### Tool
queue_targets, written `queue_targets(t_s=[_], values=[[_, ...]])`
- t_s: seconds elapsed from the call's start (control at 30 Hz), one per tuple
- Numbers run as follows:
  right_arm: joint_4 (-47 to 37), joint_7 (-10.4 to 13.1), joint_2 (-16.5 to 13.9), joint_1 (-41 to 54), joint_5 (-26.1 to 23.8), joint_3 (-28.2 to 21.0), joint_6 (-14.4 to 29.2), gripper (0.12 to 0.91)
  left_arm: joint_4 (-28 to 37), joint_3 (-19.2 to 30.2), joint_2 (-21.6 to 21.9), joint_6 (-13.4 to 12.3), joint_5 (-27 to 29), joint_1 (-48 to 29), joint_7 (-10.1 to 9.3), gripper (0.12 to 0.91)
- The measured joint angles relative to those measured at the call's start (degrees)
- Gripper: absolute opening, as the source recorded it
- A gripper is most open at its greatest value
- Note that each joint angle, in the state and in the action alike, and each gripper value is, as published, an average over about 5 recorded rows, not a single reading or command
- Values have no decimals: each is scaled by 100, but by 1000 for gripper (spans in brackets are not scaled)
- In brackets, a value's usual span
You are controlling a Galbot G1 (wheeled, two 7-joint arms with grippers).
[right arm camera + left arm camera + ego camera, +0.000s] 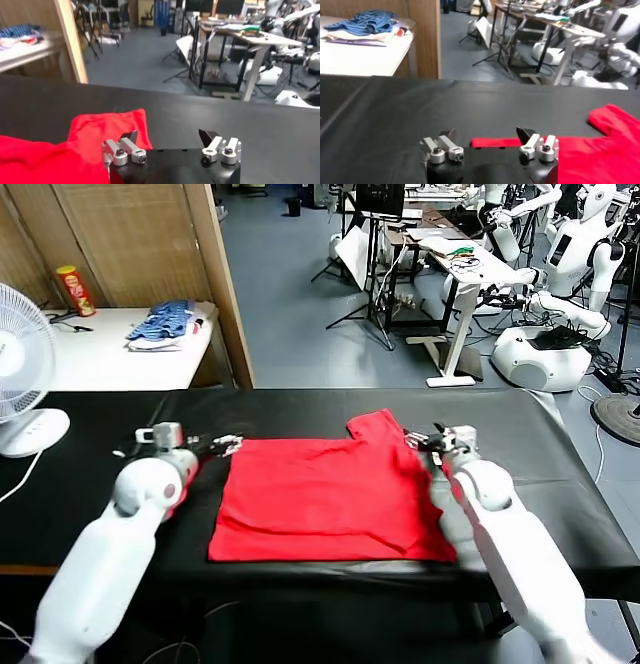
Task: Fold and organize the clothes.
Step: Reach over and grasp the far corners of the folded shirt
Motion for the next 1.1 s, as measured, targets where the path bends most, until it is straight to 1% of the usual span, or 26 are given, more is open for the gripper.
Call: queue_targets(t_s=[0.2, 0.33, 0.37, 0.43, 0.47, 0.53, 0.63, 0.67, 0.7, 0.8, 0.83, 0.87, 0.9, 0.97, 1.1], values=[[-358, -45, 173, 206, -4, -72, -20, 798, 464, 94, -122, -4, 32, -212, 158, 798], [-412, -36, 218, 225, 0, -45, -31, 798, 661, 139, -185, -34, 132, -289, 310, 788], [-418, -33, 223, 227, 2, -36, -35, 793, 704, 148, -200, -53, 173, -306, 349, 774], [-432, -30, 228, 230, 4, -21, -43, 773, 787, 157, -232, -103, 243, -338, 423, 722], [-438, -30, 228, 231, 6, -13, -48, 749, 826, 161, -248, -127, 272, -353, 455, 685], [-447, -29, 229, 229, 9, 3, -59, 688, 888, 175, -277, -168, 324, -379, 502, 586], [-450, -26, 234, 213, 13, 36, -73, 540, 949, 201, -313, -189, 379, -407, 532, 420], [-448, -24, 237, 203, 14, 46, -74, 473, 960, 205, -323, -188, 387, -412, 535, 370], [-440, -22, 238, 190, 15, 56, -68, 423, 967, 206, -331, -185, 393, -413, 537, 304], [-376, -17, 236, 137, 32, 99, -1, 258, 961, 205, -345, -183, 408, -400, 542, 171], [-339, -16, 230, 113, 56, 118, 40, 219, 949, 201, -347, -184, 414, -392, 540, 146], [-298, -14, 221, 87, 91, 138, 80, 177, 930, 190, -347, -186, 418, -382, 536, 137], [-252, -12, 207, 60, 135, 159, 116, 151, 903, 175, -344, -187, 422, -372, 530, 128], [-141, -9, 166, -2, 238, 204, 170, 129, 833, 135, -323, -189, 420, -345, 515, 128], [155, -15, 48, -159, 397, 290, 180, 123, 619, 39, -222, -191, 377, -254, 472, 128]])
